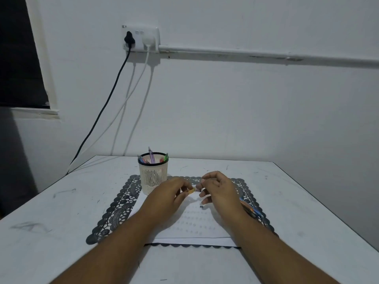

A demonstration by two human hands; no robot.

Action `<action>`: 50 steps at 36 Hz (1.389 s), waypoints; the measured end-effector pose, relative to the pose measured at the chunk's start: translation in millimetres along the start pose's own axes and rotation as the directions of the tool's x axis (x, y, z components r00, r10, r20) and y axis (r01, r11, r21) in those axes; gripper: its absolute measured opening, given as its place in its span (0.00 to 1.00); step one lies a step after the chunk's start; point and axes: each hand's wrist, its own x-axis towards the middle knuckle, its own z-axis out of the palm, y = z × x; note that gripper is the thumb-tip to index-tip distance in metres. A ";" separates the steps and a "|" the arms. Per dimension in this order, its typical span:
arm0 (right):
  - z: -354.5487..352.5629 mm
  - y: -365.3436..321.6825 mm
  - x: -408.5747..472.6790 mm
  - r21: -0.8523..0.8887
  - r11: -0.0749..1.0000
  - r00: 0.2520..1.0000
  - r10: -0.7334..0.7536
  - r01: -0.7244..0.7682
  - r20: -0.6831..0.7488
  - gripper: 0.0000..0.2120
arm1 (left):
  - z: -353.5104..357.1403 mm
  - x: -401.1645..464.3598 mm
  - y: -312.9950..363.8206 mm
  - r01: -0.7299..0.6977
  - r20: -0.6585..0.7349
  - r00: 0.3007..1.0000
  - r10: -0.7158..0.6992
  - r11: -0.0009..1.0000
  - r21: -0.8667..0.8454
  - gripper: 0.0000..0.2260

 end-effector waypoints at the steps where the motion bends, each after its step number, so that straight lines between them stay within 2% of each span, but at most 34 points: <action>1: 0.1 -0.1 0.5 0.006 1.000 1.000 -0.003 0.003 -0.002 0.03 | 0.3 -0.2 0.4 0.000 -0.005 1.000 0.000 1.000 0.003 0.07; 14: 3.1 -6.0 -5.1 -0.028 0.998 0.997 -0.050 0.048 -0.067 0.03 | 0.5 -2.7 2.4 0.008 -0.063 0.998 -0.007 1.000 0.016 0.07; 34: 4.3 -1.0 -3.0 -0.094 0.992 0.994 -0.093 0.088 -0.050 0.02 | 2.2 -1.8 2.1 -0.024 -0.072 0.997 0.025 1.000 0.010 0.08; 50: 7.2 -3.2 -7.3 -0.051 0.992 0.991 -0.119 0.116 -0.063 0.02 | 2.0 -2.8 5.7 -0.007 -0.099 0.995 0.004 0.999 -0.031 0.08</action>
